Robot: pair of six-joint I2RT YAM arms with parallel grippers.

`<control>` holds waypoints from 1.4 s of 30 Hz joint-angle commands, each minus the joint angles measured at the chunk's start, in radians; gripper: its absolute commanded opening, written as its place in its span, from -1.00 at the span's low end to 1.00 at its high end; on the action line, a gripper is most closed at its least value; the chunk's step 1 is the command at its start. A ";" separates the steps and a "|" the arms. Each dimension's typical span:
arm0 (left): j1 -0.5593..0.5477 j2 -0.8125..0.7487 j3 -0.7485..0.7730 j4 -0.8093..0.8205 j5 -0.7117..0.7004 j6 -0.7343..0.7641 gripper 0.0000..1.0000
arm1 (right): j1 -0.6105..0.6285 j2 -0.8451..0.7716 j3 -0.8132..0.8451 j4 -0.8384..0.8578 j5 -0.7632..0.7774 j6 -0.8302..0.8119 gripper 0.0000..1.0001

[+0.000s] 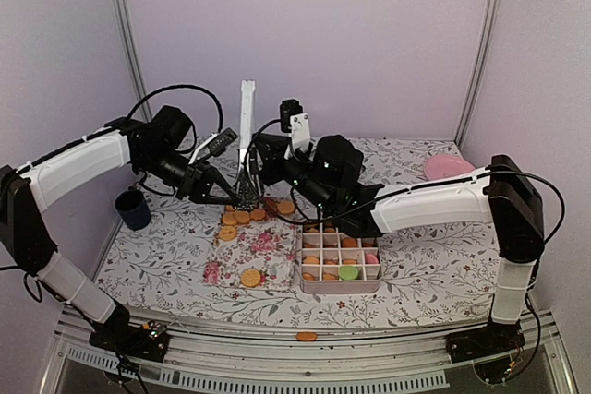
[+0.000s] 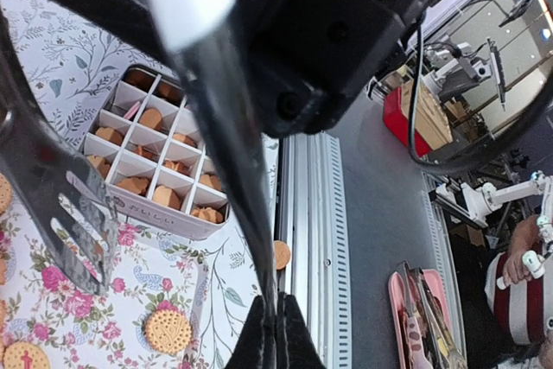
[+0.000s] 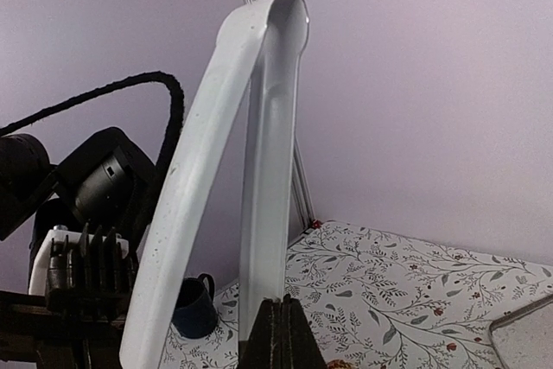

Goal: Pack the cookies
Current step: Pass from the right arm to the left

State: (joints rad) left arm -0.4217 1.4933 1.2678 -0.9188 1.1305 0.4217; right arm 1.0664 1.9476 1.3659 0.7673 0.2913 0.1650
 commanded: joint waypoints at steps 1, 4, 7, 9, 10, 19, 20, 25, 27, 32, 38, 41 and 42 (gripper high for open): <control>-0.022 0.001 0.087 -0.149 0.087 0.189 -1.00 | -0.062 -0.034 -0.048 -0.023 0.035 0.001 -1.00; -0.033 0.024 0.110 -0.202 0.068 0.237 -1.00 | -0.066 -0.054 -0.060 -0.031 -0.055 0.009 -0.89; -0.035 0.043 0.105 -0.202 -0.007 0.255 -1.00 | -0.065 -0.098 -0.068 -0.048 -0.266 0.016 -0.40; -0.035 0.056 0.103 -0.188 -0.081 0.255 -1.00 | -0.069 -0.141 -0.084 -0.079 -0.388 0.012 0.00; -0.035 0.058 0.104 -0.183 -0.133 0.255 -1.00 | -0.075 -0.165 -0.093 -0.112 -0.452 0.011 0.23; -0.058 0.058 0.097 -0.173 -0.293 0.284 -1.00 | -0.234 -0.314 -0.169 -0.310 -1.006 0.100 0.98; -0.063 0.060 0.096 -0.173 -0.303 0.284 -1.00 | -0.239 -0.311 -0.145 -0.360 -1.028 0.081 0.98; -0.087 0.062 0.098 -0.176 -0.330 0.284 -1.00 | -0.239 -0.237 0.040 -0.602 -1.091 -0.027 0.98; -0.094 0.061 0.102 -0.181 -0.331 0.285 -1.00 | -0.239 -0.196 0.097 -0.668 -1.105 -0.060 0.99; -0.114 0.063 0.120 -0.235 -0.335 0.324 -1.00 | -0.239 -0.128 0.181 -0.754 -1.124 -0.118 0.91; -0.139 0.058 0.105 -0.256 -0.377 0.344 -1.00 | -0.245 -0.109 0.220 -0.801 -1.102 -0.154 0.82; -0.148 0.059 0.094 -0.252 -0.395 0.345 -1.00 | -0.247 -0.099 0.234 -0.799 -1.123 -0.154 0.74; -0.150 0.060 0.092 -0.253 -0.400 0.345 -1.00 | -0.247 -0.095 0.239 -0.798 -1.133 -0.153 0.70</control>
State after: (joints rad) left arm -0.5488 1.5509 1.3605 -1.1675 0.7444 0.7380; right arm 0.8234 1.8359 1.5536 -0.0086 -0.8013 0.0322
